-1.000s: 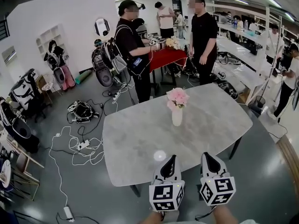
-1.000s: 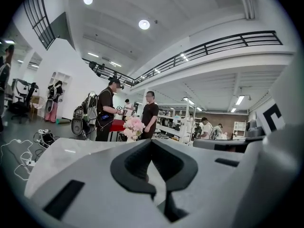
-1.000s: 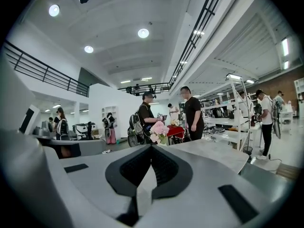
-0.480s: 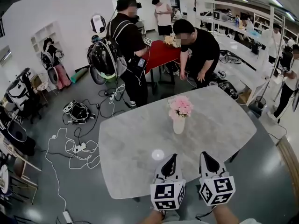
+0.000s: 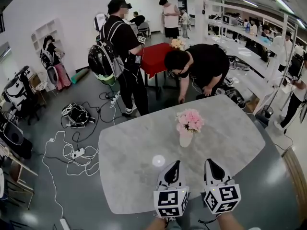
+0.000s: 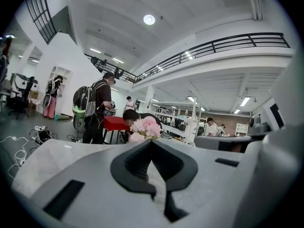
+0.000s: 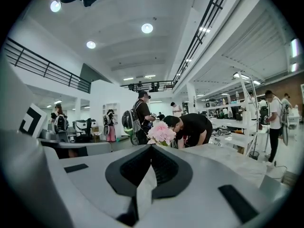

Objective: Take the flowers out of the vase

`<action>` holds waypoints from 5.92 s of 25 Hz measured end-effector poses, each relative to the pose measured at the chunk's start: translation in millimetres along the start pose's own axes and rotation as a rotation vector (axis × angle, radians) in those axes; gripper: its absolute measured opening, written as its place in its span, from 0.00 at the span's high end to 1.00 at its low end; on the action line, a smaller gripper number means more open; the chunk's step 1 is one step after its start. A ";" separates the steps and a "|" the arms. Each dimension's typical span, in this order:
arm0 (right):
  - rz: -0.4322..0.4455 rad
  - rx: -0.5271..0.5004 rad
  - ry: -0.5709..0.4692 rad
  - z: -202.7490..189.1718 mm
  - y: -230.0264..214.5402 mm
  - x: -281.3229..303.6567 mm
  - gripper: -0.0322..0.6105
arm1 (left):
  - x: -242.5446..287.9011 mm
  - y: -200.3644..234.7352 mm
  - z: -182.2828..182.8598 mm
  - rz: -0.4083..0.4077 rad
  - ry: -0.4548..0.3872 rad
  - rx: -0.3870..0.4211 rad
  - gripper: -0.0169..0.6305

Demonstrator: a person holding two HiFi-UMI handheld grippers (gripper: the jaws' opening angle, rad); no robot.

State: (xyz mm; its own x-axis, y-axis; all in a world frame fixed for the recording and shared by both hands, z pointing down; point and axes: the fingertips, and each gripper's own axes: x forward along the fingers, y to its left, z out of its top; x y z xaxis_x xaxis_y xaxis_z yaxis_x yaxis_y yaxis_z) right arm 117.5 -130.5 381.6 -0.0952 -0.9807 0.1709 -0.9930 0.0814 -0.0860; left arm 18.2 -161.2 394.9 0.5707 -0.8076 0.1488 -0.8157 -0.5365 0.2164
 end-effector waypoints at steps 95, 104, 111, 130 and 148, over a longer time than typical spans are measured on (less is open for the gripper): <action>0.556 -0.103 -0.008 -35.2 -39.9 228.2 0.47 | 259.2 30.6 -104.9 -0.196 0.044 0.218 0.52; 0.498 -0.098 -0.024 -32.4 -49.1 234.7 0.78 | 257.3 35.6 -107.2 -0.186 0.050 0.226 0.52; 0.485 -0.109 -0.047 -24.9 -56.7 229.8 0.84 | 258.3 30.8 -107.1 -0.174 0.048 0.235 0.52; 0.480 -0.128 -0.131 33.0 -49.3 217.2 0.85 | 258.2 38.6 -111.6 -0.146 0.058 0.215 0.52; 0.454 -0.084 -0.207 92.8 -49.6 191.7 0.85 | 250.3 41.4 -111.3 -0.148 0.055 0.158 0.52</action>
State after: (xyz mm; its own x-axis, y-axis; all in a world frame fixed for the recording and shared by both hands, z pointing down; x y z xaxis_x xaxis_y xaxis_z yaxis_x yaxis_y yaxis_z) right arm 155.1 -339.1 327.6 -0.5109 -0.8572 -0.0648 -0.8579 0.5133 -0.0256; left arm 137.8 -358.2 548.5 0.6864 -0.7045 0.1804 -0.7245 -0.6837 0.0869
